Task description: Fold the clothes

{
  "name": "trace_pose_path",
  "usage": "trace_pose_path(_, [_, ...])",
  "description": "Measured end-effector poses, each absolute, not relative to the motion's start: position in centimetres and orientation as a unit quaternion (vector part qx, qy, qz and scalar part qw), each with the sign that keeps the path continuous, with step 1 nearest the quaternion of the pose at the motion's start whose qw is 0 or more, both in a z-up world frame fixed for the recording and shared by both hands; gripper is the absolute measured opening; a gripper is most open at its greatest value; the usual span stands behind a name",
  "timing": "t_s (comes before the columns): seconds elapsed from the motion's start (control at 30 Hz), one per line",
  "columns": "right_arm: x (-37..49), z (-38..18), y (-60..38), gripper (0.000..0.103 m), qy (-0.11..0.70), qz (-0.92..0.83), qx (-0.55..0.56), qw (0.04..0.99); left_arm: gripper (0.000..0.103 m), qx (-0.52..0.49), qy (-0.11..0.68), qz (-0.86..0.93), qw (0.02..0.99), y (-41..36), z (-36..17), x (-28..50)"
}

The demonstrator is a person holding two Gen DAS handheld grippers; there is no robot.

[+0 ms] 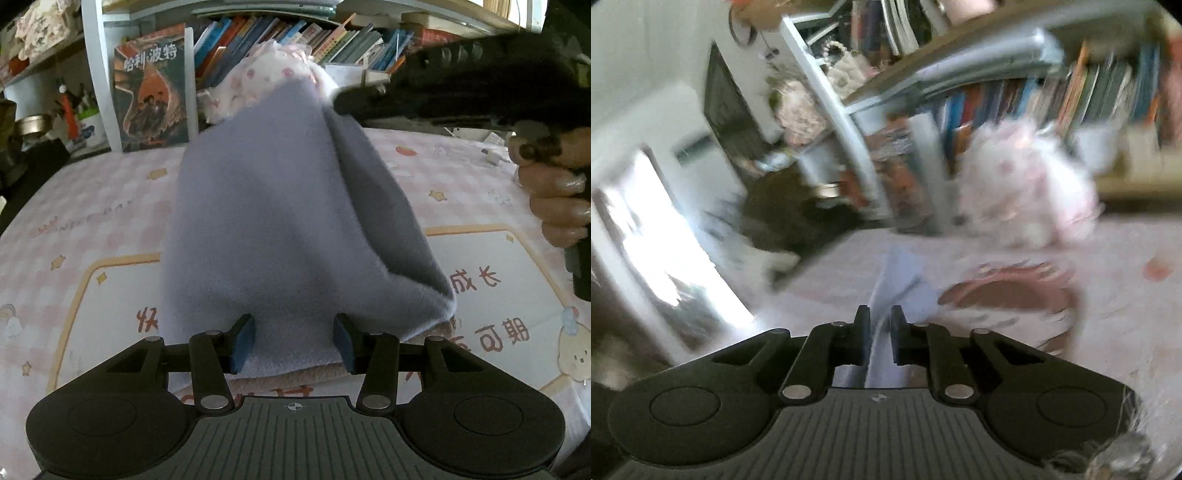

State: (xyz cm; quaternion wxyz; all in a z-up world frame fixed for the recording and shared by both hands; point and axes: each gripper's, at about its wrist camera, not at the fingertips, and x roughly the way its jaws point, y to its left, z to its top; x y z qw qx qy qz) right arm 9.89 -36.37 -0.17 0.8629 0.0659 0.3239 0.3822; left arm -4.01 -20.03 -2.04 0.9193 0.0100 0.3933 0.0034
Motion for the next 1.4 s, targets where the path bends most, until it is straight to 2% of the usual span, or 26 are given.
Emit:
trace_pose_path(0.03, [9.7,-0.1,-36.4,0.021,0.317,0.370,0.041,0.872,0.048,0.011,0.395,0.003,0.918,-20.0,-2.0,-3.8])
trace_pose_path(0.07, [10.7,-0.9,-36.1,0.021,0.353,0.336,0.008,0.873,0.048,0.012,0.398,0.003,0.917,-20.0,-2.0,-3.7])
trace_pose_path(0.17, [11.5,-1.3,-37.9,0.023,0.367,0.337,0.045,0.866,0.048,0.011,0.400,0.001,0.917,-19.9,-1.9,-3.7])
trace_pose_path(0.2, [11.3,-1.1,-38.3,0.027,0.370,0.355,0.061,0.856,0.049,0.009,0.398,0.000,0.917,-19.8,-2.0,-3.8])
trace_pose_path(0.23, [11.2,-0.8,-38.5,0.037,0.373,0.374,0.077,0.846,0.049,0.010,0.396,0.000,0.918,-19.8,-2.0,-3.9])
trace_pose_path(0.27, [10.8,-0.6,-38.3,0.041,0.377,0.395,0.084,0.833,0.049,0.010,0.396,0.000,0.918,-19.8,-2.1,-3.9])
trace_pose_path(0.37, [10.1,-0.8,-36.9,0.046,0.413,0.436,0.118,0.790,0.049,0.011,0.398,0.002,0.917,-20.0,-2.1,-3.8])
trace_pose_path(0.47, [9.4,-2.2,-35.2,0.041,0.457,0.421,0.106,0.776,0.049,0.004,0.394,0.006,0.919,-19.9,-1.7,-3.8])
trace_pose_path(0.5, [9.2,-2.6,-34.8,0.026,0.465,0.415,0.098,0.776,0.049,-0.001,0.390,0.008,0.921,-19.9,-1.4,-3.9])
trace_pose_path(0.53, [8.8,-2.4,-34.7,0.015,0.457,0.421,0.087,0.779,0.049,-0.001,0.380,0.015,0.925,-19.8,-1.0,-4.1])
trace_pose_path(0.63, [7.5,-1.3,-35.0,0.012,0.425,0.447,0.069,0.784,0.049,-0.002,0.345,0.032,0.938,-19.4,0.3,-4.7])
trace_pose_path(0.73, [6.8,-0.1,-36.9,0.011,0.409,0.482,0.114,0.766,0.049,-0.008,0.359,0.034,0.933,-18.9,0.1,-4.5])
trace_pose_path(0.8, [7.4,-1.2,-37.6,0.010,0.437,0.464,0.140,0.758,0.049,-0.003,0.373,0.036,0.927,-18.8,-0.6,-4.3])
trace_pose_path(0.93, [9.0,-5.2,-37.5,0.010,0.492,0.412,0.136,0.755,0.050,0.032,0.389,0.043,0.920,-19.7,-1.5,-4.1])
trace_pose_path(1.1, [8.2,-3.7,-36.5,0.011,0.480,0.416,0.091,0.767,0.050,0.040,0.392,0.041,0.918,-19.8,-1.2,-4.3])
trace_pose_path(1.23, [8.0,-2.8,-36.8,0.018,0.471,0.418,0.102,0.770,0.050,0.035,0.380,0.045,0.923,-19.7,-0.4,-4.6])
trace_pose_path(1.3, [8.2,-2.4,-36.8,0.028,0.467,0.420,0.111,0.770,0.050,0.030,0.372,0.047,0.926,-19.4,0.1,-4.7])
trace_pose_path(1.4, [8.5,-2.4,-36.4,0.030,0.472,0.414,0.108,0.771,0.050,0.012,0.363,0.051,0.930,-18.9,0.7,-4.6])
